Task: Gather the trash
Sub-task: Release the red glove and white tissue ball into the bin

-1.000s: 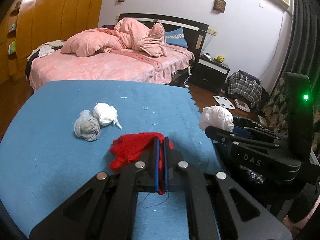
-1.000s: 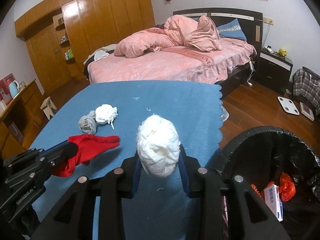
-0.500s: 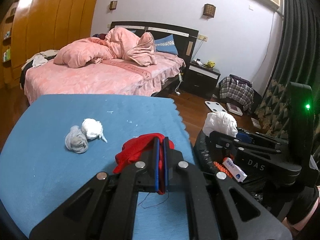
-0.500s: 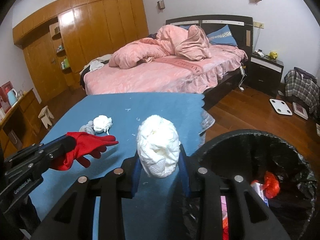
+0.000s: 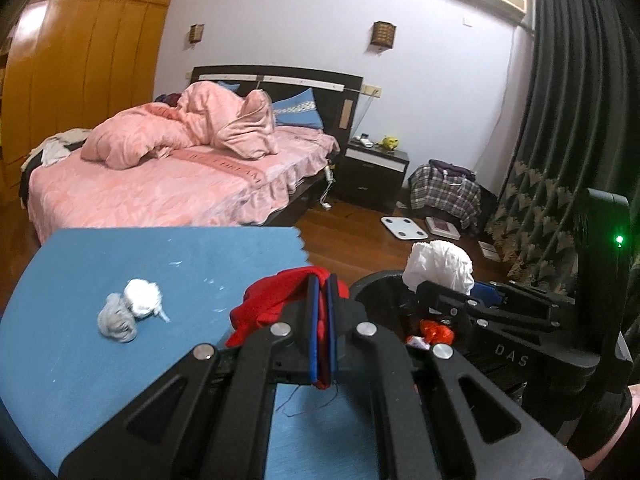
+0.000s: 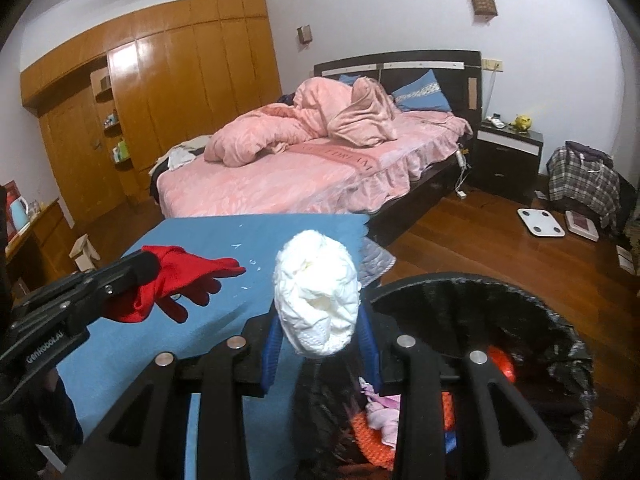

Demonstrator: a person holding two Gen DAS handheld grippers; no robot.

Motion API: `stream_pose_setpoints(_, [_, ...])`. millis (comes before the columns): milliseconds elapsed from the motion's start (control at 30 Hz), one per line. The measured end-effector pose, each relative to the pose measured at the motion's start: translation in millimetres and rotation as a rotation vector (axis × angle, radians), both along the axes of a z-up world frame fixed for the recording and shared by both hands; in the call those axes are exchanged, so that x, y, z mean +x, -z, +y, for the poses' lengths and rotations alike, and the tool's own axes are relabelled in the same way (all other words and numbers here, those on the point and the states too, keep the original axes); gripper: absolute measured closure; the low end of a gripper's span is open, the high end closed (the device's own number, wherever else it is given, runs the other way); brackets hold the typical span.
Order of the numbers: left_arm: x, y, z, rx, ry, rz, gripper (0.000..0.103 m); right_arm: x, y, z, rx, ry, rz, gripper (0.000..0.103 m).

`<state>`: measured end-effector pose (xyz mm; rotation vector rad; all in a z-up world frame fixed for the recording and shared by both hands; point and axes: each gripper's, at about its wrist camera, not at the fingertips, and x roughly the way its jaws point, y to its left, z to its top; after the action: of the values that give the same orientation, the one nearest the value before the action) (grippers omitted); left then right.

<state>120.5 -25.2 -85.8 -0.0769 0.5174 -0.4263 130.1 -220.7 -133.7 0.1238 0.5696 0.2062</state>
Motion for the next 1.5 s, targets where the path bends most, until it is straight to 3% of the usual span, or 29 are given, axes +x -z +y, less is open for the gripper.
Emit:
stream_pose_setpoints(400, [-8.7,-13.2,-58.4,-0.012,0.107,-0.031,0.100,-23.0,-9.2,-57.4,-0.002,0.110,-0.029,0.069])
stream_pose_setpoints(833, [-4.9,-8.6,-122.9,-0.013,0.230,-0.027,0.100,-43.8,-3.0,-127.1,-0.010,0.242,-0.027,0.069])
stream_pose_setpoints(1500, [24.6,26.7,-192.7,0.020,0.340,0.057,0.100,-40.4,22.2,-184.1,-0.016,0.314,0.017,0.069])
